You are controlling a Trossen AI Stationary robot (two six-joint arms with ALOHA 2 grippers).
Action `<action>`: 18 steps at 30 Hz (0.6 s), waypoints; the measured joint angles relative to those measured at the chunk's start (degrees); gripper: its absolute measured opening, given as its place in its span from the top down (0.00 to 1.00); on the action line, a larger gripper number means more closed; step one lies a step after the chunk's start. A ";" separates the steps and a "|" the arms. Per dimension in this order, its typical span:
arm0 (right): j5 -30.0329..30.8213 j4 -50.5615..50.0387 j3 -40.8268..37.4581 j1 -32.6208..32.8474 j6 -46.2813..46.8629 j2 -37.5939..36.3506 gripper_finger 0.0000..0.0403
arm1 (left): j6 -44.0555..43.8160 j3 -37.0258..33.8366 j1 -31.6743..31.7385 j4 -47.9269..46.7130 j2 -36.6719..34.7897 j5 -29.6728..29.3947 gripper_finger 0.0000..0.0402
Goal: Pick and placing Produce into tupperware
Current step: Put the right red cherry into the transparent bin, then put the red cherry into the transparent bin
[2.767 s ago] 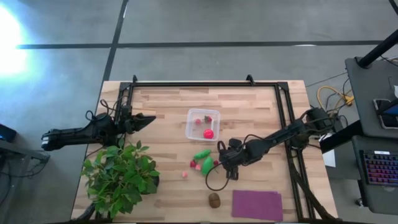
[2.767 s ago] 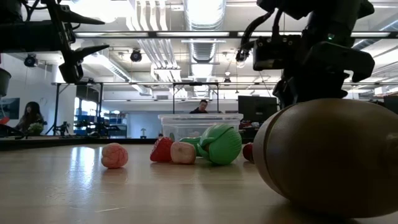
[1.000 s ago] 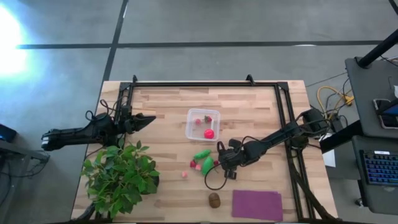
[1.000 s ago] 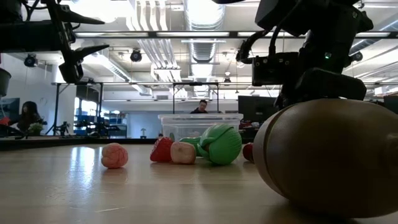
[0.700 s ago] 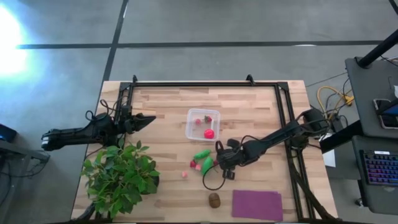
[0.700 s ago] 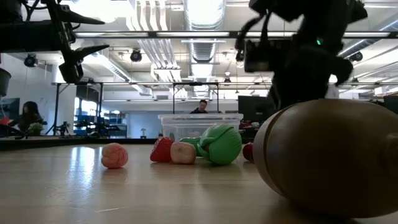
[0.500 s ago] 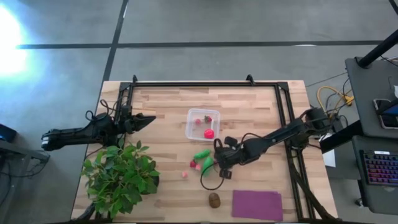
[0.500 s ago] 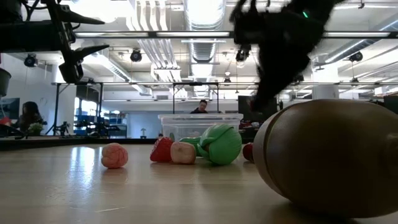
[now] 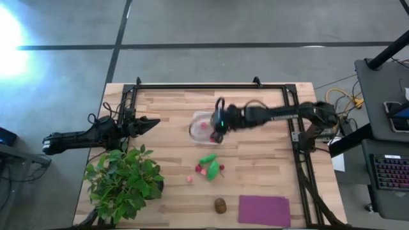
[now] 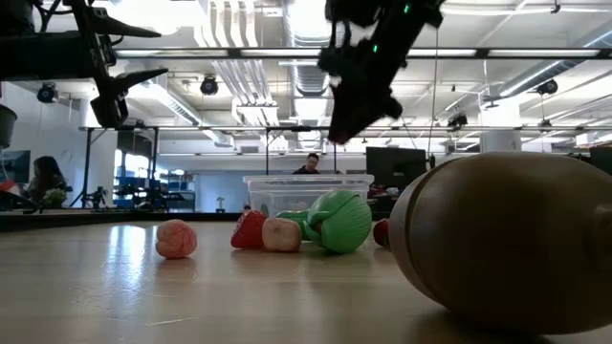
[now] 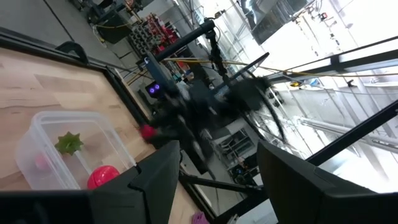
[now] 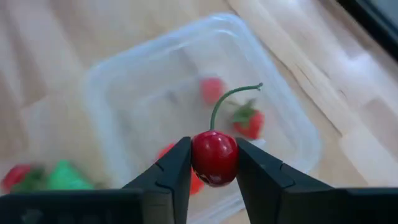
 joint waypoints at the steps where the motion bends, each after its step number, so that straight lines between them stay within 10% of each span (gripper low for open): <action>1: -2.34 -0.25 -0.30 -1.78 -0.54 0.08 0.70 | 0.00 0.00 -0.02 0.00 -0.02 0.00 0.50; 18: -6.60 -7.94 0.87 1.49 -3.24 -0.55 0.43 | 0.00 0.00 -0.01 0.00 -0.01 -0.01 0.50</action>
